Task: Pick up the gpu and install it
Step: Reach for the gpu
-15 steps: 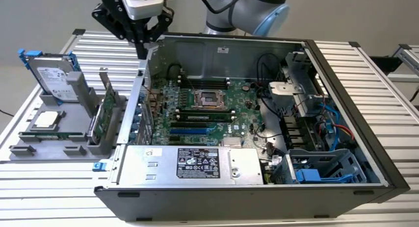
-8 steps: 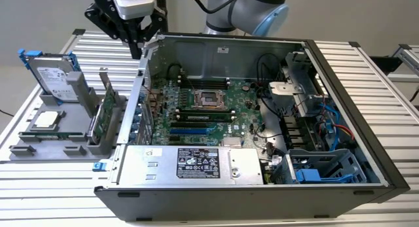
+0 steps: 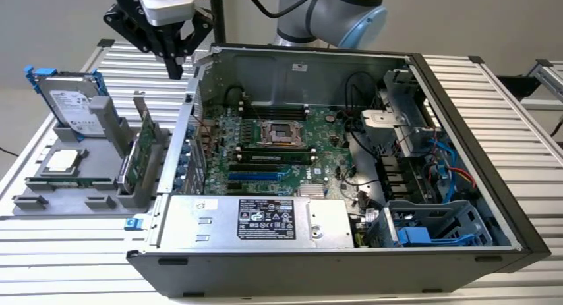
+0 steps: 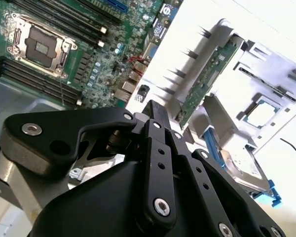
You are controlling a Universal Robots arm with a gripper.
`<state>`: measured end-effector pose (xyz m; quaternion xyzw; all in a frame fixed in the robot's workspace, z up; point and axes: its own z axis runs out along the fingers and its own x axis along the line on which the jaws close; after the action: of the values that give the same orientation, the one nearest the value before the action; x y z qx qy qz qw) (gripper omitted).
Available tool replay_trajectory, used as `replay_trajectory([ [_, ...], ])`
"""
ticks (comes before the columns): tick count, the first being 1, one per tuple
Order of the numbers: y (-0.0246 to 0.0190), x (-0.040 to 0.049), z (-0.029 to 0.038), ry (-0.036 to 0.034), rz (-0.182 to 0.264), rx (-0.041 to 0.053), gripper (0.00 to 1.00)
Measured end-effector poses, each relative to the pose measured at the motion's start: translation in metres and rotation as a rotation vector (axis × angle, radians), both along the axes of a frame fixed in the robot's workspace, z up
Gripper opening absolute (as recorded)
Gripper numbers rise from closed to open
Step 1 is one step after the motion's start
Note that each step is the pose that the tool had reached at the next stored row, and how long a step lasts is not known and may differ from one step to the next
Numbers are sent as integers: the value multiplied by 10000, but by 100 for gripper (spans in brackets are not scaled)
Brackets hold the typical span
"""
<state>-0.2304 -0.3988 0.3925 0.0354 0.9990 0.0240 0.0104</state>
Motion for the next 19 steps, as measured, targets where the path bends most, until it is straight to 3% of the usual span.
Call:
replay_trajectory([
  [19, 0, -263, -3, 0, 0, 1, 0],
])
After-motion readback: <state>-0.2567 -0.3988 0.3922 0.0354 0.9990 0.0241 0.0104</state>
